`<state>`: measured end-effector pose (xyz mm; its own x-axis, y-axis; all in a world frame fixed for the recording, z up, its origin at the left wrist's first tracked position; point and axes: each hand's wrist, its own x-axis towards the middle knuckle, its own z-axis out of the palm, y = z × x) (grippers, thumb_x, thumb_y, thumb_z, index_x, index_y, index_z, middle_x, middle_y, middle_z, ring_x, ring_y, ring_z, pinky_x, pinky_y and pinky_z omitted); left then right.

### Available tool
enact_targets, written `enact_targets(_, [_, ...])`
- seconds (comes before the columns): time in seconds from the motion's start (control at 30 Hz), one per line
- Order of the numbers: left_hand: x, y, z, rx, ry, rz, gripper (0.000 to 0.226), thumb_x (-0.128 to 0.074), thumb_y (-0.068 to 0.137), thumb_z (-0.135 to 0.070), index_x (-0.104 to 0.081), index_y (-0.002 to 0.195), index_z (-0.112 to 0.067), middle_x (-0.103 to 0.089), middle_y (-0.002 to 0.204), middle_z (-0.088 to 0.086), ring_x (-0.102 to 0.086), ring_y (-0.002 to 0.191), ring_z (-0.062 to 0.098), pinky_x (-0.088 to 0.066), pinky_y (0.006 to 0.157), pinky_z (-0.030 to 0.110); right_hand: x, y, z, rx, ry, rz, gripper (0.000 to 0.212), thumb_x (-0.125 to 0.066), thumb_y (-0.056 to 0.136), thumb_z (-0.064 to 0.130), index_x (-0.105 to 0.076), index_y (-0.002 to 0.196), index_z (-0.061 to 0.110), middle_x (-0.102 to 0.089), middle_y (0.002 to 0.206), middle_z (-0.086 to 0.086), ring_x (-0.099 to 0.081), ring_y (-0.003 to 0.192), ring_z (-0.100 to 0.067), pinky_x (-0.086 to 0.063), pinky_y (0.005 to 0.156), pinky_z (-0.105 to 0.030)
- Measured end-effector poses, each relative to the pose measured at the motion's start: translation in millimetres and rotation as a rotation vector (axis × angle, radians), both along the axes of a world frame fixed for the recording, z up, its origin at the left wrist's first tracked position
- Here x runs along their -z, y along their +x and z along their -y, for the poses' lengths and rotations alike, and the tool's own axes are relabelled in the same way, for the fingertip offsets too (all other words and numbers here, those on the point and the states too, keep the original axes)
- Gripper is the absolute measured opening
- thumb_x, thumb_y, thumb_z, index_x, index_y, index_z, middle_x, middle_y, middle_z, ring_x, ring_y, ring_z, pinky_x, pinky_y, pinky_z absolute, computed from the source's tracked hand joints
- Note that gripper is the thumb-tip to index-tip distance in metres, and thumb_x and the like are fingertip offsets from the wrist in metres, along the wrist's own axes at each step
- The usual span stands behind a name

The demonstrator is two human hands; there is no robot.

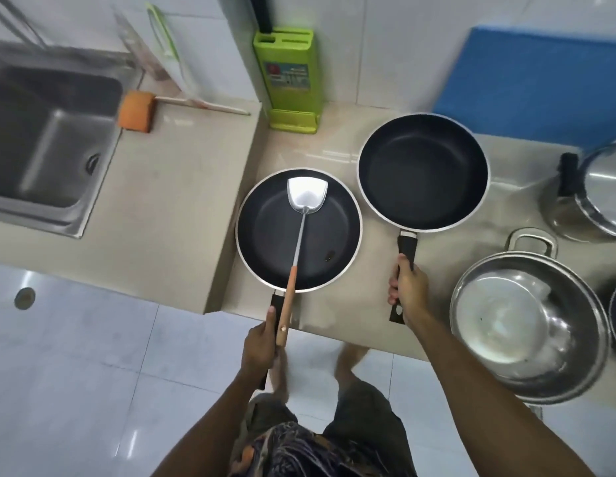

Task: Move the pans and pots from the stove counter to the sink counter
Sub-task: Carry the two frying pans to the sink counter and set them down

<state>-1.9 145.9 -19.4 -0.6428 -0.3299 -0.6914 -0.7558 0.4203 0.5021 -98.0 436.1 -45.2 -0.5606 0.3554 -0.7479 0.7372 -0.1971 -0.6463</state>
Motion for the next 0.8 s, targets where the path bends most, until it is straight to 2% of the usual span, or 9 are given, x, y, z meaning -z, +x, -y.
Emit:
enact_targets(0.23, [-16,3,-2,0.057,-0.039,-0.064,0.069,-0.032,0.097,-0.065,-0.065,0.069,-0.011,-0.069,0.063,0.009,-0.066,0.056,0.024,-0.058,0.057,0.037,-21,1,-9,-0.018,0.151,-0.029,0.042,-0.051,0.103,0.043,-0.049,0.072,0.014,-0.044,0.054,-0.004,-0.037,0.037,-0.014,-0.033,0.033,-0.023])
enact_targets(0.3, [-26,9,0,0.11,-0.061,-0.106,0.067,-0.032,0.1,-0.058,-0.068,0.075,-0.008,-0.069,0.065,0.009,-0.066,0.058,0.025,-0.061,0.06,0.042,-34,6,-8,-0.015,0.173,-0.052,0.042,-0.052,0.103,0.042,-0.049,0.071,0.014,-0.043,0.053,-0.003,-0.036,0.034,-0.012,-0.032,0.031,-0.023])
enact_targets(0.37, [-37,15,0,0.097,-0.066,-0.164,0.071,-0.027,0.095,-0.064,-0.065,0.065,-0.012,-0.068,0.06,0.007,-0.066,0.055,0.022,-0.06,0.057,0.042,-46,14,-5,-0.003,0.184,-0.078,0.042,-0.052,0.103,0.042,-0.048,0.072,0.014,-0.041,0.053,-0.002,-0.035,0.033,-0.011,-0.03,0.032,-0.023])
enact_targets(0.43, [-50,21,4,0.092,-0.04,-0.21,0.077,-0.021,0.088,-0.075,-0.06,0.055,-0.017,-0.065,0.053,0.002,-0.065,0.051,0.018,-0.052,0.048,0.032,-63,25,2,0.017,0.198,-0.123,0.041,-0.052,0.103,0.043,-0.047,0.074,0.014,-0.04,0.052,-0.001,-0.034,0.032,-0.01,-0.029,0.031,-0.023])
enact_targets(0.5, [-61,22,10,0.094,-0.026,-0.252,0.082,-0.017,0.083,-0.08,-0.059,0.056,-0.015,-0.064,0.052,0.001,-0.063,0.05,0.017,-0.043,0.045,0.024,-81,36,10,0.033,0.213,-0.172,0.041,-0.052,0.103,0.043,-0.047,0.074,0.013,-0.039,0.052,-0.001,-0.034,0.032,-0.009,-0.029,0.031,-0.023])
enact_targets(0.67, [-85,32,49,0.064,0.042,-0.338,0.08,-0.024,0.092,-0.075,-0.062,0.062,-0.01,-0.065,0.057,0.004,-0.062,0.054,0.021,-0.045,0.049,0.03,-127,67,40,0.019,0.32,-0.244,0.045,-0.051,0.102,0.047,-0.051,0.072,0.014,-0.044,0.051,0.0,-0.039,0.036,-0.01,-0.035,0.034,-0.024])
enact_targets(0.8, [-104,45,111,0.044,0.059,-0.365,0.079,-0.026,0.092,-0.075,-0.057,0.065,-0.007,-0.062,0.058,0.007,-0.058,0.052,0.021,-0.049,0.051,0.032,-151,92,87,-0.016,0.343,-0.306,0.043,-0.05,0.102,0.047,-0.052,0.073,0.016,-0.042,0.051,0.001,-0.037,0.039,-0.014,-0.034,0.039,-0.025])
